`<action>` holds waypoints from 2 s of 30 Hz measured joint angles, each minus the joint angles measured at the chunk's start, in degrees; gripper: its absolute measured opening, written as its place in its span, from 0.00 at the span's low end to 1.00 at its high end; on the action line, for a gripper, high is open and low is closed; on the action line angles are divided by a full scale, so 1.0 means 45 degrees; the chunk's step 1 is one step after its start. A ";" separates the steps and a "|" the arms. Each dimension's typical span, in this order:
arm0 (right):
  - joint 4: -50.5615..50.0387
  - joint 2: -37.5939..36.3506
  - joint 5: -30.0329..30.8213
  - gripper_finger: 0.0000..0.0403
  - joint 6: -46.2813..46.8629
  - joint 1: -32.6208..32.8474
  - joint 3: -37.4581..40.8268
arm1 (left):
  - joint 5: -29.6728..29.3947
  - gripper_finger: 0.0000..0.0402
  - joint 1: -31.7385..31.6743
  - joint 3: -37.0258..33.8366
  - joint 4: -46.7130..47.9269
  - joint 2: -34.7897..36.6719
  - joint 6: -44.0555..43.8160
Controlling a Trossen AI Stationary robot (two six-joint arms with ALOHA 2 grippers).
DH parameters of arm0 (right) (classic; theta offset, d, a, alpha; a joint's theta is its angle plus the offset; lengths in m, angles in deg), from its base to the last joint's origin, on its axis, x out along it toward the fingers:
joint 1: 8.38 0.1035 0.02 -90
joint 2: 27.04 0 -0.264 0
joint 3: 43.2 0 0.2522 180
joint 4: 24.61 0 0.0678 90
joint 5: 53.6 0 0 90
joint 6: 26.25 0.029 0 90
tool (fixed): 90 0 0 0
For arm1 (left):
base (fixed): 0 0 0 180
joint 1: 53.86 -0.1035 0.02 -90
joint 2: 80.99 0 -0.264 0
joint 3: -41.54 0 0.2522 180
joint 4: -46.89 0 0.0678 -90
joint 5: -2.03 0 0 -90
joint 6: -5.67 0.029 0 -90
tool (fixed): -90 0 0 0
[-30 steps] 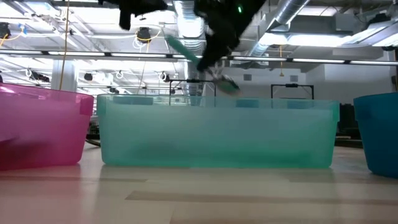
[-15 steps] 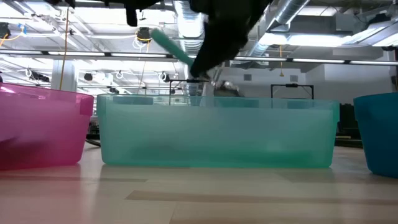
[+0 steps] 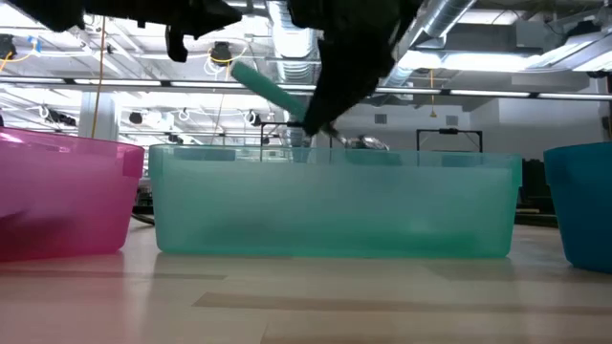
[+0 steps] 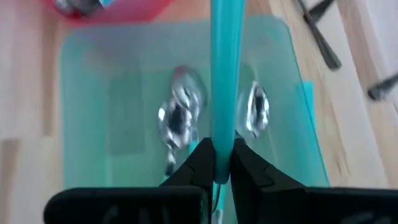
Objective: Sort silverware by color (type)
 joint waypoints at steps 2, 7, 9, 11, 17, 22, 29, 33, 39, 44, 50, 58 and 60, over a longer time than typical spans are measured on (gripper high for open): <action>0.0330 0.0414 0.0336 0.12 0.0002 0.0127 -0.0028 | 0.0243 0.00 -0.0141 0.0356 0.0704 0.0010 -0.0330; 0.0094 0.1362 0.0892 0.14 -0.0017 0.0163 0.0005 | 0.0454 0.00 0.0237 0.1299 0.3569 -0.0068 -0.1599; -0.0019 0.1663 0.0847 0.16 -0.0020 0.0112 -0.0004 | 0.0384 0.00 0.0574 0.1283 0.4193 -0.0073 -0.2097; -0.0247 0.1735 0.0383 0.20 -0.0107 0.0087 -0.0019 | 0.0049 0.00 0.0899 0.1196 0.4585 -0.0069 -0.2749; -0.1231 0.1711 -0.0215 0.27 -0.0170 0.0091 -0.0044 | -0.1864 0.00 0.2025 0.1189 0.4649 -0.0585 -0.2327; -0.0881 0.1711 -0.1134 0.34 -0.0494 -0.0024 -0.0044 | -0.2710 0.00 0.2444 0.1189 0.5069 -0.1650 -0.2588; 0.0090 0.1304 -0.0458 0.46 -0.0890 -0.0061 -0.0433 | -0.0357 0.00 0.2508 0.1184 0.5171 -0.2814 -0.4803; -0.0420 0.0562 -0.0020 0.47 -0.1126 -0.0080 -0.1208 | -0.0255 0.00 0.2731 0.1189 0.5087 -0.2734 -0.5705; -0.1071 -0.0762 0.0122 0.45 -0.1540 -0.0415 -0.2470 | -0.3367 0.00 0.3226 0.1152 0.3350 -0.2646 -0.4821; -0.1040 -0.1003 0.1063 0.43 -0.0746 -0.0307 -0.2675 | -0.0358 0.00 0.2823 0.2008 0.0543 -0.1580 -0.1793; -0.1322 -0.0847 0.3467 0.41 -0.2819 -0.0635 -0.2625 | -0.0647 0.00 0.2706 0.4669 0.7027 -0.0559 -0.0332; -0.1518 -0.1077 0.0290 0.41 -0.5094 -0.2354 -0.5691 | -0.2061 0.00 0.2228 0.2859 0.6917 -0.0408 -0.1081; -0.2076 -0.1072 -0.0061 0.41 -0.5532 -0.2719 -0.6385 | -0.1711 0.00 0.1714 0.2132 0.5562 -0.0431 -0.0777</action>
